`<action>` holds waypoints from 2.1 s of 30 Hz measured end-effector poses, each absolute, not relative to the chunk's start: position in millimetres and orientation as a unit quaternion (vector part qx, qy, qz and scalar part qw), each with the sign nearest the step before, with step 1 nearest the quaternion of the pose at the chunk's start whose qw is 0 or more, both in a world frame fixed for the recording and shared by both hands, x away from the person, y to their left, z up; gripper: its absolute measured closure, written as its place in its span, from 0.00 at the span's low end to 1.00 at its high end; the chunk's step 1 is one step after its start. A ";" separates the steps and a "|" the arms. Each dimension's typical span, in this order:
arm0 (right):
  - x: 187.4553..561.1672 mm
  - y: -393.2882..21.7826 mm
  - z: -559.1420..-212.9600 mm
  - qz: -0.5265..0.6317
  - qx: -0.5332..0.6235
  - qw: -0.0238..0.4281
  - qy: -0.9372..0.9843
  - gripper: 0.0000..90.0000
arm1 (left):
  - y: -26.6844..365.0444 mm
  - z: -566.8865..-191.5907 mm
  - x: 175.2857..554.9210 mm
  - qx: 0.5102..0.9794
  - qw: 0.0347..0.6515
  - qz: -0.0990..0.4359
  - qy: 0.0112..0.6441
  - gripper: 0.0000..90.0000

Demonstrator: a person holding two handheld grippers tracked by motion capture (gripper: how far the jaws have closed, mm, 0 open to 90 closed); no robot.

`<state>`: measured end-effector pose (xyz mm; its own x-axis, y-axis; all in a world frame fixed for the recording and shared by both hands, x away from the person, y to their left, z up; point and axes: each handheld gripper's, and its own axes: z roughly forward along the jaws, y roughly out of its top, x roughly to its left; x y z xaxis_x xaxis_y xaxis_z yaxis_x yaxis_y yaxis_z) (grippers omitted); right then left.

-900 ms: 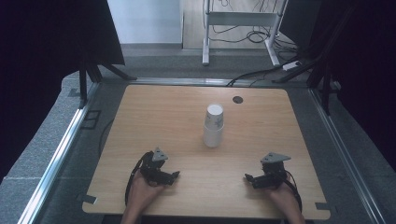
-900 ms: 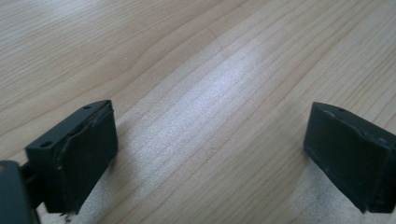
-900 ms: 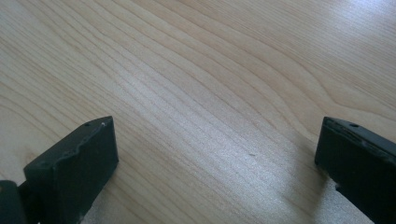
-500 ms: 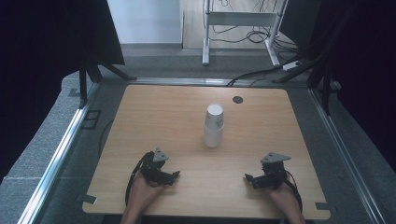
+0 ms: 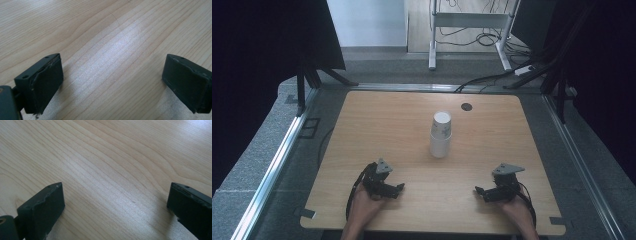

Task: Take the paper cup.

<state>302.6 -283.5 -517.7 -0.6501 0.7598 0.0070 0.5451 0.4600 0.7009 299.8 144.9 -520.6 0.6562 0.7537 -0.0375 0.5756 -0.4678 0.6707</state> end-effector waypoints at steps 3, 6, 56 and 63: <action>302.4 -283.4 -516.3 0.343 0.388 0.156 0.841 0.04 | 144.9 -520.5 299.7 0.846 0.334 0.133 0.393 0.04; 302.2 -283.7 -513.2 0.349 0.386 0.156 0.839 0.04 | 145.0 -520.6 299.7 0.846 0.336 0.132 0.394 0.04; 354.0 -234.6 -422.8 0.439 0.292 0.139 0.839 0.00 | 101.8 -454.4 362.9 0.854 0.403 0.093 0.316 0.04; 361.6 -225.9 -416.3 0.445 0.294 0.134 0.836 0.00 | 88.9 -448.2 374.4 0.861 0.406 0.083 0.296 0.02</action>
